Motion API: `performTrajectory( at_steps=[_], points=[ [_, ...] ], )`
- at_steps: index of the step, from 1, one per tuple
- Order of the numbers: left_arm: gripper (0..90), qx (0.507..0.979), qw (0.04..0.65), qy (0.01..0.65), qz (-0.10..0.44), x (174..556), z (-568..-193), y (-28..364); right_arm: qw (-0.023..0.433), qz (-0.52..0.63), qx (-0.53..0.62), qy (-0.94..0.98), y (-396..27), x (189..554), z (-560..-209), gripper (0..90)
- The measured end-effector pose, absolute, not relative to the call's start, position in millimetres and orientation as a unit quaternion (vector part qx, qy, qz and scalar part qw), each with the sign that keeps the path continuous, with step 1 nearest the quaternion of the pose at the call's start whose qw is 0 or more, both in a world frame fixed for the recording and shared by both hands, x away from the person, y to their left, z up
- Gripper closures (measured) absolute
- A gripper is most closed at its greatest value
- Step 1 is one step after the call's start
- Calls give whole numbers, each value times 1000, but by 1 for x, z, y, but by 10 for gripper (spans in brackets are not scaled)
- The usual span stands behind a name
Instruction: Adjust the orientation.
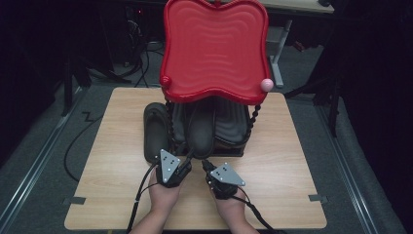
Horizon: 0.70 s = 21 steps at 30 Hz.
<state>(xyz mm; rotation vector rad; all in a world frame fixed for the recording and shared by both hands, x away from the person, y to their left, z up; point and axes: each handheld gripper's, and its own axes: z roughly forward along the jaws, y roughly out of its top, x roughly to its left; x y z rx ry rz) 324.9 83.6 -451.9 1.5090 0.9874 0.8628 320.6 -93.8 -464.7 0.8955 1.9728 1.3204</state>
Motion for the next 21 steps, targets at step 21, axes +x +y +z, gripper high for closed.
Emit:
performTrajectory(
  at_steps=[21],
  points=[
    [661,633,541,423,357,332,-453,78,309,505,362,720,-103,342,-457,776]
  ],
)
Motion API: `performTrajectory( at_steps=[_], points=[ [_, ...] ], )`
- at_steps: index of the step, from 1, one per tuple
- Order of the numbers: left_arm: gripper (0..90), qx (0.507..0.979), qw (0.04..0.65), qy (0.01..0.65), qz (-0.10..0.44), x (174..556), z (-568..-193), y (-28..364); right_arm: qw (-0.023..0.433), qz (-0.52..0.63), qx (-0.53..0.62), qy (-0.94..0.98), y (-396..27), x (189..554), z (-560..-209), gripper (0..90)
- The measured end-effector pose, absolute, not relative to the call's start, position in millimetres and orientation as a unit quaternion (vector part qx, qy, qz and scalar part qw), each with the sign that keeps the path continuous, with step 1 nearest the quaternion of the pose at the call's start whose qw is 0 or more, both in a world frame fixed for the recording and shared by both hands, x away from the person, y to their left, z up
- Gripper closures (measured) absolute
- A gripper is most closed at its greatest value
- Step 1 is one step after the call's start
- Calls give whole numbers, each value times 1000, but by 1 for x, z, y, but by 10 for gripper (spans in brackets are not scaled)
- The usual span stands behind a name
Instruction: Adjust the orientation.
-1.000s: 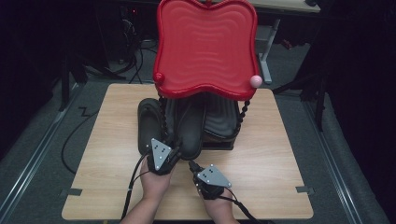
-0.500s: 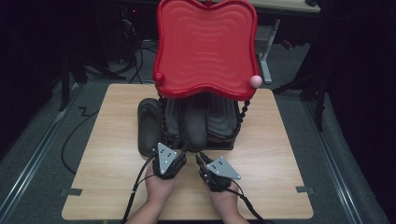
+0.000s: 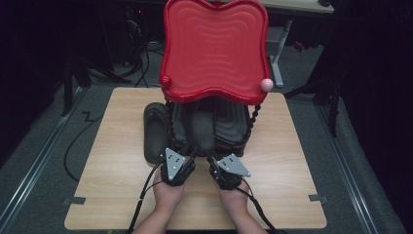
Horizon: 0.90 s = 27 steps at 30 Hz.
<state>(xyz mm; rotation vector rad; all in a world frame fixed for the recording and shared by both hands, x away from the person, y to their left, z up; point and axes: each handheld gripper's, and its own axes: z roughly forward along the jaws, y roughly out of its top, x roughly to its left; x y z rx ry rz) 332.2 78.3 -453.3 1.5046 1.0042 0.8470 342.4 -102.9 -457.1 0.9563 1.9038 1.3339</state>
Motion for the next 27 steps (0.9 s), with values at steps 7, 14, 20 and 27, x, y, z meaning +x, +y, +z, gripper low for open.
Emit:
performTrajectory(
  at_steps=[7,14,20,27],
  points=[
    [702,631,537,419,371,342,-445,86,308,512,353,720,-91,350,-448,872],
    [731,626,528,420,391,352,-438,91,309,517,353,716,-77,361,-444,881],
    [800,625,516,425,403,366,-439,93,304,521,356,714,-70,367,-438,885],
    [800,631,500,417,422,373,-440,86,298,522,360,713,-60,372,-442,884]
  ],
)
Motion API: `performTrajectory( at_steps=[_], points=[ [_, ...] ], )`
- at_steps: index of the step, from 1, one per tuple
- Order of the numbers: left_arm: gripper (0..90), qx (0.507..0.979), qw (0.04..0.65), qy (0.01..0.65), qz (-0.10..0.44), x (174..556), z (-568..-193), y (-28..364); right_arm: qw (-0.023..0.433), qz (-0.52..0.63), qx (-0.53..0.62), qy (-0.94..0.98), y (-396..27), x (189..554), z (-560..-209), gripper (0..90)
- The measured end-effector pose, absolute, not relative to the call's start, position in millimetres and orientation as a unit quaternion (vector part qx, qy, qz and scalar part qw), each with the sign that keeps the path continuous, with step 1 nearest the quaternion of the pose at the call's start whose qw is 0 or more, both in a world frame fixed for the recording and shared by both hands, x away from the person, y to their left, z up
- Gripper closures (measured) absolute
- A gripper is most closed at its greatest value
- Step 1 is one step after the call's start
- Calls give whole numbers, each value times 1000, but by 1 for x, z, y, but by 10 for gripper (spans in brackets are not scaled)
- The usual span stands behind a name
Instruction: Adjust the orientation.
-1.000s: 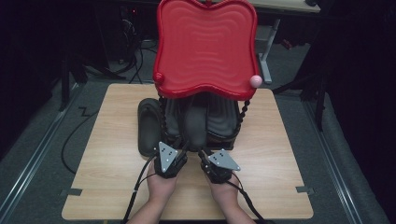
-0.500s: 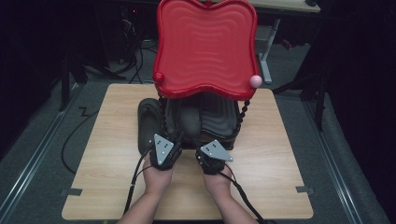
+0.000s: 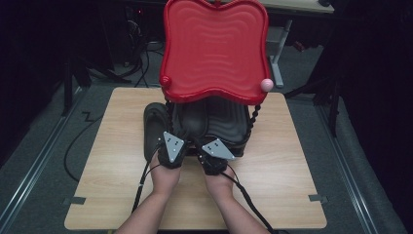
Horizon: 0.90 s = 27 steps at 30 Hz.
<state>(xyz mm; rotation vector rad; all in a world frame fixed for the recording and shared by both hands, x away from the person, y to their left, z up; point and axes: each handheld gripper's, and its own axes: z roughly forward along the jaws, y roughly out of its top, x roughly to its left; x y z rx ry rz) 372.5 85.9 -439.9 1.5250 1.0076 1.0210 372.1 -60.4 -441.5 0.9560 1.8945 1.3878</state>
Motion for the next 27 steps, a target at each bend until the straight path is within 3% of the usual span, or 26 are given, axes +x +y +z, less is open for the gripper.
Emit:
performTrajectory(
  at_steps=[14,27],
  points=[
    [807,635,479,416,440,378,-442,82,346,522,354,694,-76,401,-419,881],
    [779,630,492,416,435,373,-438,84,331,504,387,698,-86,406,-436,877]
  ],
)
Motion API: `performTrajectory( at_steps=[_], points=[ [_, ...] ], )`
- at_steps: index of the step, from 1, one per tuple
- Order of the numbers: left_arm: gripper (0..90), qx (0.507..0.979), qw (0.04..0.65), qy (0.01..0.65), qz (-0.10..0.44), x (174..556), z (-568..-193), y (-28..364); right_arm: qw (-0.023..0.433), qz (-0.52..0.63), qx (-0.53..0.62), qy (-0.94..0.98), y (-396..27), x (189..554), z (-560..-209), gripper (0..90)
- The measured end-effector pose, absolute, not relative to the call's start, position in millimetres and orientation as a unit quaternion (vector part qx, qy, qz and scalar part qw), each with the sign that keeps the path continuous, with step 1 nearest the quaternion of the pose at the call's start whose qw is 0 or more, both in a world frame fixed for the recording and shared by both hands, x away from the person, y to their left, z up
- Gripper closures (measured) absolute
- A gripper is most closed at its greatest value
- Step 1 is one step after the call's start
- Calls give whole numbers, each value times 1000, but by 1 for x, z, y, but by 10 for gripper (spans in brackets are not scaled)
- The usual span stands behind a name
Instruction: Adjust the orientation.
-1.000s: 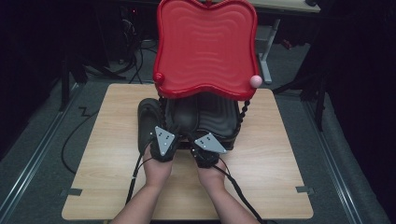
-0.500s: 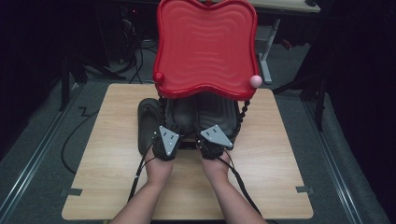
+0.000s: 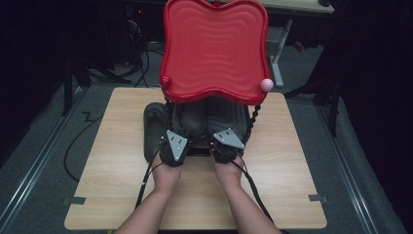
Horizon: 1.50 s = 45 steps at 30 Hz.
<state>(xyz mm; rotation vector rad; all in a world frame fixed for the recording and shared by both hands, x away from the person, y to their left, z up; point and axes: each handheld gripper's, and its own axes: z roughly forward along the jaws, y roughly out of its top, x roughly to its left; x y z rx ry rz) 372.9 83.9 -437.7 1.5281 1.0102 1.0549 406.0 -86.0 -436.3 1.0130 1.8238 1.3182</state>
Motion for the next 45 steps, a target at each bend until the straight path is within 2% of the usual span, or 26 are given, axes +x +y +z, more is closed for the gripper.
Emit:
performTrajectory(
  at_steps=[5,9,13,17,22,27,37,39,42,45],
  points=[
    [753,628,518,401,421,346,-434,92,331,526,367,692,-90,389,-425,833],
    [731,632,524,401,407,320,-440,115,321,535,349,699,-103,361,-429,775],
    [729,645,500,411,406,302,-453,150,309,528,341,714,-131,330,-442,749],
    [734,644,478,445,398,301,-472,181,304,510,352,723,-165,307,-458,750],
    [692,648,443,486,384,322,-488,204,288,496,387,722,-193,303,-469,700],
    [649,655,407,516,373,360,-502,212,282,480,397,730,-210,298,-476,675],
    [609,627,387,565,372,424,-492,210,282,472,415,725,-225,293,-482,672],
    [627,627,375,575,368,433,-489,210,281,471,413,727,-225,292,-482,672],
    [816,616,370,591,366,439,-490,211,282,471,409,728,-223,291,-482,672],
    [838,615,359,592,377,432,-488,209,282,474,408,727,-223,289,-481,673]
  ],
)
